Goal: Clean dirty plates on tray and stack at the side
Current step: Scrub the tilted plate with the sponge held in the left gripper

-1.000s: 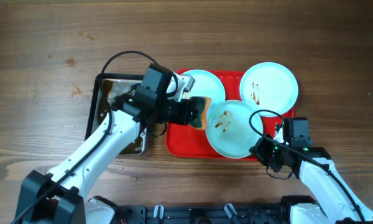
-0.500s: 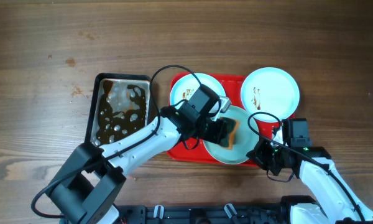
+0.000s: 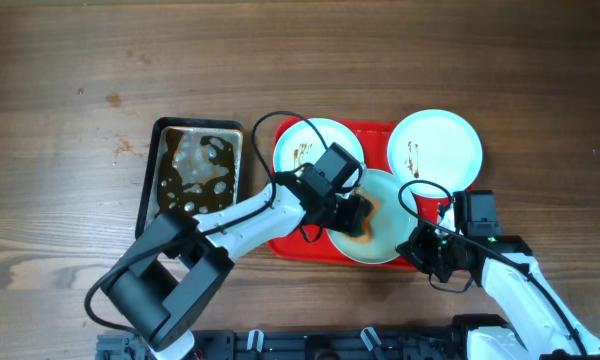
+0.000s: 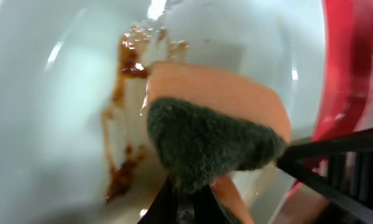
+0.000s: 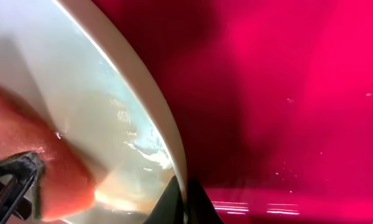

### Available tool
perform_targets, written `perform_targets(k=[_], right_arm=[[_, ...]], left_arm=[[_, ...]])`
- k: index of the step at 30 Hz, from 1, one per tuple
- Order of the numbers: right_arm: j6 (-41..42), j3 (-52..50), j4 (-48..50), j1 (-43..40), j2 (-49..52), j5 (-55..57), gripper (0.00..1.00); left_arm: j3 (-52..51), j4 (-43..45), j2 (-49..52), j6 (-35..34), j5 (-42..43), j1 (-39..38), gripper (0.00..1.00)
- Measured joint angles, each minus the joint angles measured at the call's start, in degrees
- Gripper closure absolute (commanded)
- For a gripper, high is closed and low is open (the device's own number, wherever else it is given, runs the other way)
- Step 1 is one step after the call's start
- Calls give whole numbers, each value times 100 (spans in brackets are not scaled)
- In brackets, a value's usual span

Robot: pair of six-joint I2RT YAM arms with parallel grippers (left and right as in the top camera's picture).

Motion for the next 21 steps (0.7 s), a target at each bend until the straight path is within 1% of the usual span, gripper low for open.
perform_targets(k=[3, 5, 7, 17, 20, 21], right_arm=[[0, 4, -13, 0, 0, -85, 95], [2, 15, -26, 0, 0, -98, 96], [4, 22, -35, 0, 0, -98, 96], [20, 22, -72, 0, 0, -98, 96], [42, 22, -114, 0, 0, -98, 96], [44, 22, -120, 0, 0, -96, 96]], left_arm=[[79, -289, 0, 98, -581, -61, 96], [55, -439, 9, 118, -1139, -52, 96], [57, -439, 0, 118, -1373, -59, 96], [55, -337, 2, 118, -1388, -57, 96], [17, 4, 20, 129, -1231, -57, 96], [-15, 299, 44, 129, -1019, -46, 96]])
